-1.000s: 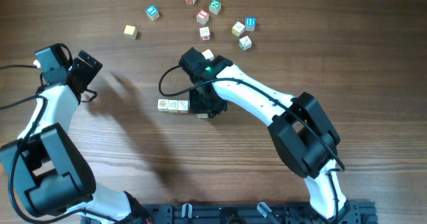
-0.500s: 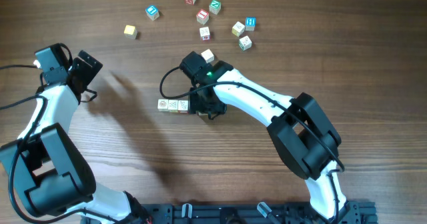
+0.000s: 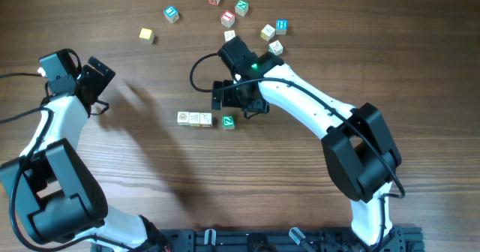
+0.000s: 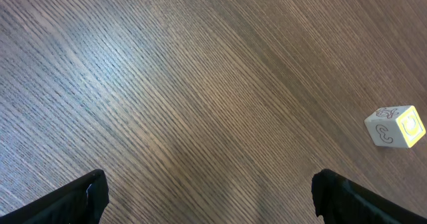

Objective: Form a horizontal line
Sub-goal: 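Carry the Z block to the right end of the row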

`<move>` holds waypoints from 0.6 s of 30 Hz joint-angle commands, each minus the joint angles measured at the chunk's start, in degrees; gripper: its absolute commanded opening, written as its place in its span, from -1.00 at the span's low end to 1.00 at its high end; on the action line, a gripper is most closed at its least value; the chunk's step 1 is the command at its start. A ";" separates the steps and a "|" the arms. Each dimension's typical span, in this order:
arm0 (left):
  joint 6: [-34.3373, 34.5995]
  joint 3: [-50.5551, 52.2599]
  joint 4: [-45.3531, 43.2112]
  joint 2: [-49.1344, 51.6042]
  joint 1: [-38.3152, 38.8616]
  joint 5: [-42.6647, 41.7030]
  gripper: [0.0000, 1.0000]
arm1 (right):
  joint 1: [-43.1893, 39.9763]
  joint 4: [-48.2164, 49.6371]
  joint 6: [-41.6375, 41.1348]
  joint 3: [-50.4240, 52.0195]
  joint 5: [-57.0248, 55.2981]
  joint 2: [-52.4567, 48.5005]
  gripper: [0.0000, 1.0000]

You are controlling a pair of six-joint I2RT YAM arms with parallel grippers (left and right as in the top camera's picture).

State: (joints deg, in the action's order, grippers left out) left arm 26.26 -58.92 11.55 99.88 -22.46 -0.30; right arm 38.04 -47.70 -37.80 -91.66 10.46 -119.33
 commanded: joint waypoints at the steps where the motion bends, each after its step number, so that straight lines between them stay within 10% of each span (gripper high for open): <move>1: -0.09 -0.50 -0.15 0.42 -0.22 0.37 1.00 | -0.15 -0.42 1.79 -1.31 -0.61 1.16 0.57; 5: -0.09 -0.50 -0.15 0.42 -0.22 0.37 1.00 | -0.15 -0.79 1.62 -0.55 -0.61 1.14 -0.09; 13: -0.09 -0.50 -0.15 0.42 -0.22 0.37 1.00 | -0.13 -0.87 1.44 3.08 -0.57 0.66 -0.30; 18: -0.09 -0.50 -0.15 0.42 -0.22 0.39 1.00 | 0.02 -2.78 1.33 3.19 -0.57 0.66 -0.82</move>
State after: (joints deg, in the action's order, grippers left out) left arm 26.26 -58.92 11.55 99.88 -22.46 -0.30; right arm 38.04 -49.89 -36.23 -89.06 10.41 -119.33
